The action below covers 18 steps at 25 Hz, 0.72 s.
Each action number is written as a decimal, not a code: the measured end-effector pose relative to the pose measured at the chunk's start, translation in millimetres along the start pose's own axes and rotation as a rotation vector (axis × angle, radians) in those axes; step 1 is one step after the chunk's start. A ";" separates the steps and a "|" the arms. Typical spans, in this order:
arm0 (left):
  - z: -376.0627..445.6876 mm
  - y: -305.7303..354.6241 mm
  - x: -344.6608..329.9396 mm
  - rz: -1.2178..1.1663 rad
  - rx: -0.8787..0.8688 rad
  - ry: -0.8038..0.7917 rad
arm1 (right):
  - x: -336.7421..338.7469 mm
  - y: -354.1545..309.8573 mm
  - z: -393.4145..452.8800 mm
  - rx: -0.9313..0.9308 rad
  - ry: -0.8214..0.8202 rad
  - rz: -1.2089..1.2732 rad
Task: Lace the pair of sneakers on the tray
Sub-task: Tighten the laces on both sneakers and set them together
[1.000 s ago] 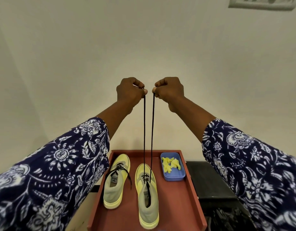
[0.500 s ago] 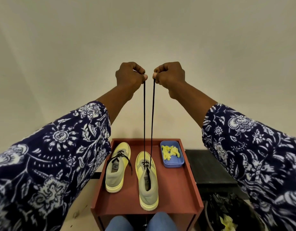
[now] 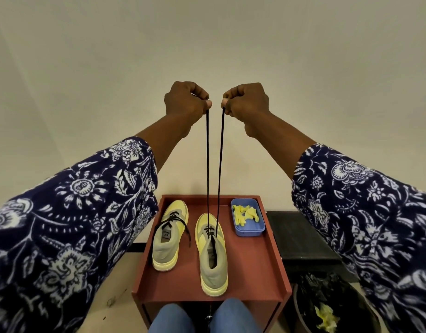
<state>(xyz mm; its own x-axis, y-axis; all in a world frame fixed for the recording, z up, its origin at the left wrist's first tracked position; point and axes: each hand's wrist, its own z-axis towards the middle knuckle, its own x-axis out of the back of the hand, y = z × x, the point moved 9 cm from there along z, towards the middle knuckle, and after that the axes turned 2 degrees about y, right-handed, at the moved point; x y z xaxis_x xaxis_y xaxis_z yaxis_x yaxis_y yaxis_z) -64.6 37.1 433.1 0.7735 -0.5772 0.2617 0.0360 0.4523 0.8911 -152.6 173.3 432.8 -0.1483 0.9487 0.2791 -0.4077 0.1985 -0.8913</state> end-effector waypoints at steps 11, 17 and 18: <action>3.6 -0.2 -4.9 0.003 -0.025 -0.007 | -4.5 0.4 2.4 0.012 -0.014 0.008; 2.9 -27.4 -9.3 0.059 -0.030 -0.038 | -10.3 31.7 -0.4 -0.011 -0.028 -0.041; 0.3 -36.6 -10.8 0.083 -0.030 -0.054 | -10.5 44.1 -2.2 -0.030 -0.028 -0.049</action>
<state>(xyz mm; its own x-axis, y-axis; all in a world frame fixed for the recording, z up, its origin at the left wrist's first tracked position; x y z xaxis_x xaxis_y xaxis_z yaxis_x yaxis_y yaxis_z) -74.5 26.6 397.8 0.7394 -0.5723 0.3546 -0.0076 0.5196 0.8544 -167.0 172.6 389.8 -0.1545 0.9305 0.3321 -0.3883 0.2519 -0.8864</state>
